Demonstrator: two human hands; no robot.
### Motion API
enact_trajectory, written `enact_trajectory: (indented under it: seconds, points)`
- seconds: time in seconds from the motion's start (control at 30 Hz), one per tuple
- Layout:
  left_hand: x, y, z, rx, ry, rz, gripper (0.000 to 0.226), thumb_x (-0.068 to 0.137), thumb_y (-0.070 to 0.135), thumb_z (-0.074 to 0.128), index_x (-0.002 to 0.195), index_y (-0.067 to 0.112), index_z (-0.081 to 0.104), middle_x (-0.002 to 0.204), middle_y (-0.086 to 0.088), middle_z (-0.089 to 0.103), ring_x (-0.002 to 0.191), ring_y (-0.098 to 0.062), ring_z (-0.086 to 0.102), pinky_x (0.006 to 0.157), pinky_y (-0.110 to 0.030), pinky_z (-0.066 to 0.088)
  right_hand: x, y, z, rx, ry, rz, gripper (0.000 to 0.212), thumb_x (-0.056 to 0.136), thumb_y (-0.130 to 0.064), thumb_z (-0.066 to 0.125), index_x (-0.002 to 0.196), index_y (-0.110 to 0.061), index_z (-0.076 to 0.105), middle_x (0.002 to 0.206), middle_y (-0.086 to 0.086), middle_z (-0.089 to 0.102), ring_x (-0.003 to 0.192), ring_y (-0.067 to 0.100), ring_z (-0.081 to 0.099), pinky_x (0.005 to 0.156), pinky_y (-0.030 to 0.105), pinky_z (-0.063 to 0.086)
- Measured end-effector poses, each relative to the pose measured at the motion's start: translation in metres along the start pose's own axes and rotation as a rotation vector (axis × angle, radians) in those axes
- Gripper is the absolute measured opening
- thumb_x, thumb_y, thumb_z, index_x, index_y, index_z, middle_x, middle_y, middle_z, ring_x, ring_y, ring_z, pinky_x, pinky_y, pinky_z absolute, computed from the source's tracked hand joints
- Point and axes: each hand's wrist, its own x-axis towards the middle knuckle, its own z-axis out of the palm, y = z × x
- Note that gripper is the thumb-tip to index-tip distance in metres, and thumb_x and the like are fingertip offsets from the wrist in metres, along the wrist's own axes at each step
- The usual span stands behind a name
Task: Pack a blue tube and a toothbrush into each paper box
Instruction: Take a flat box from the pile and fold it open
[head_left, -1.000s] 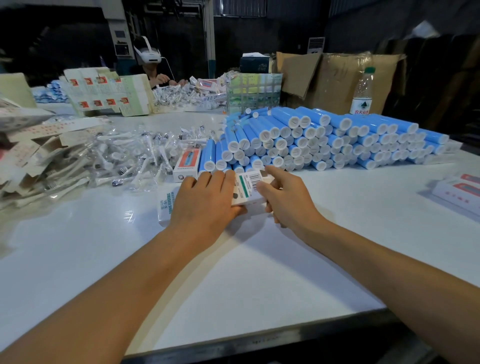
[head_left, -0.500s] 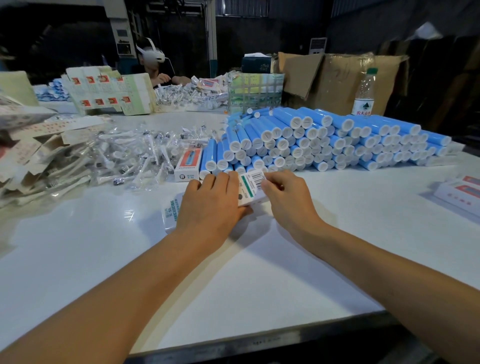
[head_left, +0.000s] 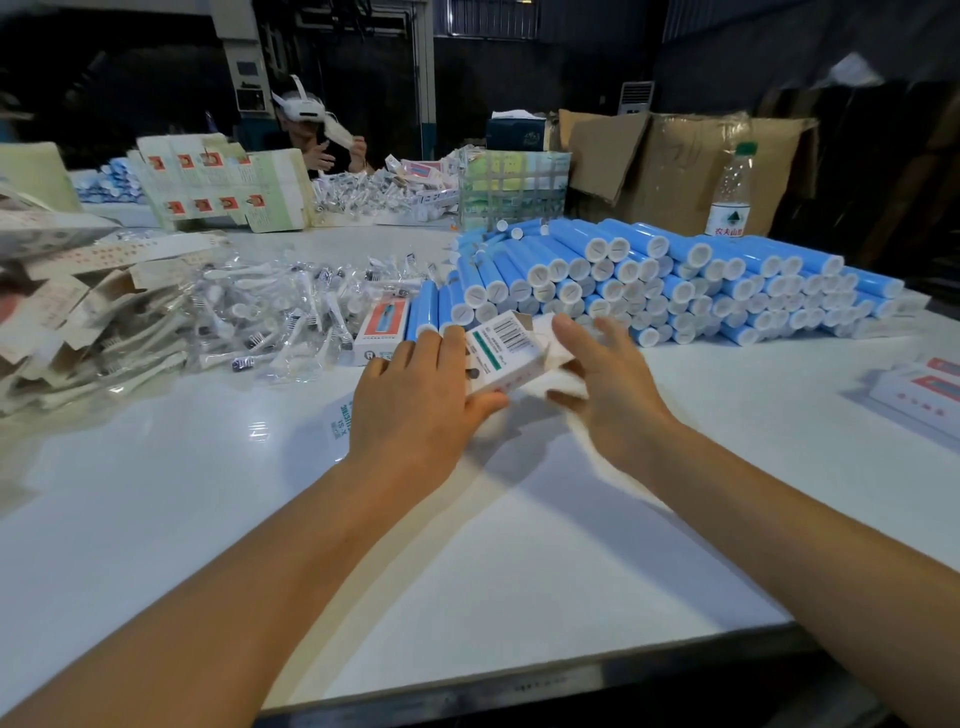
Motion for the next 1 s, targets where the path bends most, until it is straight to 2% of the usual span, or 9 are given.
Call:
enact_trajectory:
  seconds: [0.07, 0.13, 0.2, 0.37, 0.47, 0.57, 0.73, 0.8, 1.0]
  points:
    - [-0.001, 0.002, 0.002, 0.014, -0.016, 0.033, 0.077, 0.085, 0.066, 0.024, 0.143, 0.016, 0.022, 0.139, -0.003, 0.040, 0.123, -0.022, 0.040, 0.092, -0.034, 0.032, 0.000, 0.001, 0.001, 0.348, -0.169, 0.309, 0.043, 0.078, -0.027, 0.071, 0.113, -0.005, 0.058, 0.109, 0.017, 0.062, 0.099, 0.029, 0.063, 0.078, 0.043, 0.057]
    - [-0.001, 0.004, 0.004, 0.014, -0.034, 0.078, 0.075, 0.087, 0.065, 0.027, 0.144, 0.017, 0.021, 0.139, -0.001, 0.040, 0.123, -0.021, 0.039, 0.093, -0.033, 0.031, -0.001, 0.005, 0.002, 0.411, -0.272, 0.300, 0.037, 0.073, -0.019, 0.069, 0.106, -0.003, 0.061, 0.103, 0.019, 0.067, 0.087, 0.029, 0.069, 0.065, 0.038, 0.059]
    - [-0.001, 0.005, 0.006, 0.008, -0.039, 0.097, 0.074, 0.088, 0.064, 0.029, 0.144, 0.017, 0.021, 0.138, 0.000, 0.040, 0.123, -0.020, 0.039, 0.093, -0.032, 0.031, 0.002, 0.010, 0.004, 0.399, -0.284, 0.233, 0.035, 0.079, -0.004, 0.064, 0.114, -0.002, 0.058, 0.109, 0.019, 0.067, 0.087, 0.028, 0.069, 0.066, 0.037, 0.059]
    - [-0.002, 0.009, 0.007, 0.052, -0.026, 0.126, 0.080, 0.084, 0.064, 0.019, 0.145, 0.012, 0.021, 0.136, -0.003, 0.042, 0.120, -0.021, 0.042, 0.091, -0.032, 0.033, -0.002, 0.021, 0.005, -0.078, -0.152, -0.065, 0.011, 0.088, -0.001, 0.056, 0.097, -0.003, 0.060, 0.091, 0.017, 0.069, 0.080, 0.026, 0.068, 0.069, 0.037, 0.056]
    - [-0.005, 0.012, 0.006, 0.053, -0.037, 0.135, 0.087, 0.080, 0.070, 0.019, 0.141, 0.008, 0.029, 0.131, -0.005, 0.047, 0.115, -0.024, 0.047, 0.087, -0.034, 0.034, -0.009, 0.023, 0.008, -0.466, -0.132, -0.332, 0.014, 0.091, -0.005, 0.047, 0.095, -0.004, 0.061, 0.089, 0.013, 0.067, 0.084, 0.031, 0.064, 0.072, 0.040, 0.052]
    - [-0.006, 0.014, 0.004, 0.060, -0.033, 0.126, 0.089, 0.080, 0.070, 0.022, 0.140, 0.005, 0.033, 0.129, -0.008, 0.050, 0.112, -0.026, 0.049, 0.086, -0.037, 0.036, -0.015, 0.024, 0.010, -0.604, -0.112, -0.424, 0.018, 0.096, -0.010, 0.041, 0.102, -0.007, 0.057, 0.088, 0.005, 0.066, 0.081, 0.023, 0.062, 0.068, 0.037, 0.050]
    - [-0.010, 0.016, 0.001, 0.100, -0.010, 0.135, 0.077, 0.086, 0.061, 0.047, 0.132, 0.000, 0.047, 0.116, -0.013, 0.059, 0.099, -0.029, 0.057, 0.078, -0.039, 0.044, -0.021, 0.026, 0.012, -0.664, -0.149, -0.456, 0.016, 0.100, -0.016, 0.037, 0.104, -0.008, 0.050, 0.087, 0.004, 0.062, 0.070, 0.009, 0.056, 0.056, 0.023, 0.044]
    - [-0.011, 0.016, -0.001, 0.086, 0.006, 0.135, 0.075, 0.085, 0.059, 0.051, 0.129, -0.001, 0.050, 0.111, -0.014, 0.061, 0.095, -0.030, 0.059, 0.074, -0.040, 0.045, -0.022, 0.025, 0.011, -0.660, -0.165, -0.454, 0.016, 0.101, -0.016, 0.037, 0.106, -0.008, 0.049, 0.091, 0.006, 0.062, 0.074, 0.012, 0.057, 0.061, 0.027, 0.046]
    - [-0.010, 0.014, -0.006, 0.031, 0.022, 0.125, 0.073, 0.082, 0.058, 0.028, 0.124, 0.003, 0.054, 0.107, -0.011, 0.061, 0.094, -0.029, 0.058, 0.073, -0.039, 0.041, -0.030, 0.022, 0.015, -0.555, -0.247, -0.373, 0.031, 0.101, -0.026, 0.039, 0.127, -0.015, 0.053, 0.113, 0.008, 0.064, 0.103, 0.024, 0.060, 0.092, 0.043, 0.047]
